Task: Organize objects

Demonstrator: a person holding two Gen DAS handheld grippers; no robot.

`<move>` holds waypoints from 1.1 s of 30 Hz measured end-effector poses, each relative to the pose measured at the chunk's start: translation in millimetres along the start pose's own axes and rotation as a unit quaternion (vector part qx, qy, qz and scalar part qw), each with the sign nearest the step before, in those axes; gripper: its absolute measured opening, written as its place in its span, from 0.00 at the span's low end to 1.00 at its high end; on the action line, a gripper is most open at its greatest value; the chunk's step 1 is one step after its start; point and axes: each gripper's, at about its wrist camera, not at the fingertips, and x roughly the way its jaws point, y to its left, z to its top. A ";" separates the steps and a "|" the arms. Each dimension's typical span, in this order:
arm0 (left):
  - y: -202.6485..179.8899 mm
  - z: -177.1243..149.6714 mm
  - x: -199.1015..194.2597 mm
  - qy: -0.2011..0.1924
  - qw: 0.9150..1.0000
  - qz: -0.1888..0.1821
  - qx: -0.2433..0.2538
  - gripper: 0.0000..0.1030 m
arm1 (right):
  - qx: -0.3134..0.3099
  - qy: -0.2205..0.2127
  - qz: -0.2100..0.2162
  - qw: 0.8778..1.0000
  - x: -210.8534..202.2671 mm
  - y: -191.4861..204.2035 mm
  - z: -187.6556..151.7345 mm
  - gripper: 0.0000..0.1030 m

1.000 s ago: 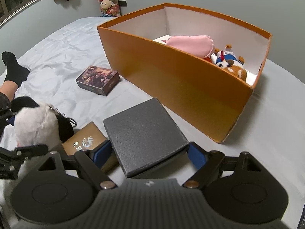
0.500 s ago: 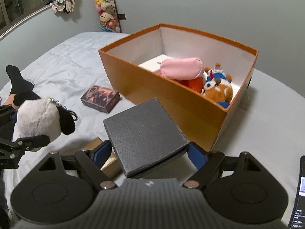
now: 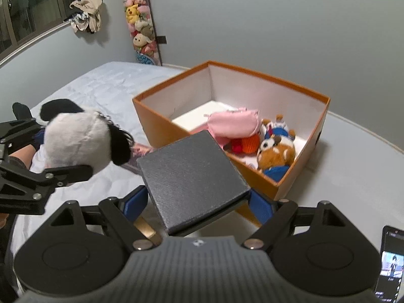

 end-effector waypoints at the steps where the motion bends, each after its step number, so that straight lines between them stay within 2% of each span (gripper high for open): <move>1: -0.3 2.7 2.0 -0.002 1.000 -0.001 0.004 0.79 | 0.000 -0.004 0.000 1.000 -2.0 -1.0 2.9 0.84; 15: -0.6 51.5 40.6 -0.025 0.997 0.000 0.073 0.79 | -0.003 -0.032 -0.006 0.999 -7.5 -17.9 41.3 0.84; 23: 10.1 78.1 71.9 -0.023 0.997 0.001 0.078 0.79 | 0.015 -0.047 -0.026 0.998 4.7 -48.3 79.1 0.84; 27: 16.0 90.3 86.1 -0.017 0.997 -0.001 0.071 0.79 | 0.029 -0.046 -0.039 0.998 17.2 -65.3 94.2 0.84; 33: 23.9 100.8 122.9 0.022 0.997 -0.011 0.067 0.79 | 0.032 -0.027 -0.044 0.998 43.8 -73.5 95.2 0.84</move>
